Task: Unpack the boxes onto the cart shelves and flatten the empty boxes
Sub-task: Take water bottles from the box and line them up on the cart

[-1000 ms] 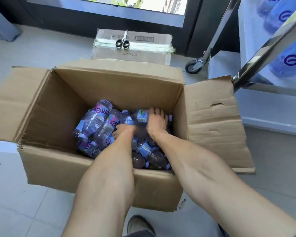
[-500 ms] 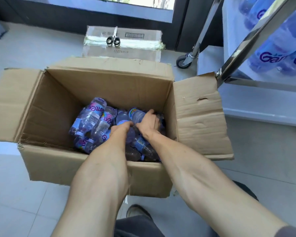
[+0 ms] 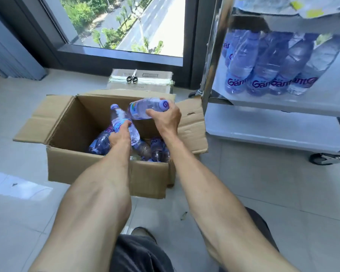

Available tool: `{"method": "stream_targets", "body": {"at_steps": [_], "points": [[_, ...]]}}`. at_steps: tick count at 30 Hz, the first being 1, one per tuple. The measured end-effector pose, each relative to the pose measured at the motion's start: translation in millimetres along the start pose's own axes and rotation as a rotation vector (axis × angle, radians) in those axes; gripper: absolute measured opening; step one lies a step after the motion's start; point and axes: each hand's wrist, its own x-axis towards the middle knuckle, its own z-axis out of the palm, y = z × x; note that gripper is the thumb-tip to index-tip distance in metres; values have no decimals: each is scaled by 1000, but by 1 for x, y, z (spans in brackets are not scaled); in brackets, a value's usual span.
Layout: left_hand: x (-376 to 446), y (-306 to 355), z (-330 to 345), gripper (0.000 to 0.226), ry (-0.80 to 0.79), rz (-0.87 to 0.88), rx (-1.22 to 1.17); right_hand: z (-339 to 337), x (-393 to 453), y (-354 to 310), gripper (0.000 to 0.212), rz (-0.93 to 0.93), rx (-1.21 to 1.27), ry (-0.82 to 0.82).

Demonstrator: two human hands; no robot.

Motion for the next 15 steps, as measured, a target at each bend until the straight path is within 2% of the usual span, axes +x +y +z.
{"method": "stream_targets", "body": {"at_steps": [2, 5, 8, 11, 12, 15], "points": [[-38, 11, -2, 80, -29, 86, -43, -42, -8, -18, 29, 103, 254, 79], [-93, 26, 5, 62, -155, 178, -123, -110, -16, -37, 29, 156, 500, 164], [-149, 26, 21, 42, -293, 236, -163, -169, -24, -46, 22, 259, 808, 157], [-199, 12, 38, 18, -401, 236, -171, -216, -36, -41, 18, 288, 974, 182], [-213, 4, 44, 16, -442, 227, -172, -230, -39, -35, 17, 285, 1059, 150], [-248, -22, 58, 24, -616, 188, -221, -265, -56, -17, 34, 321, 1215, 55]]}}
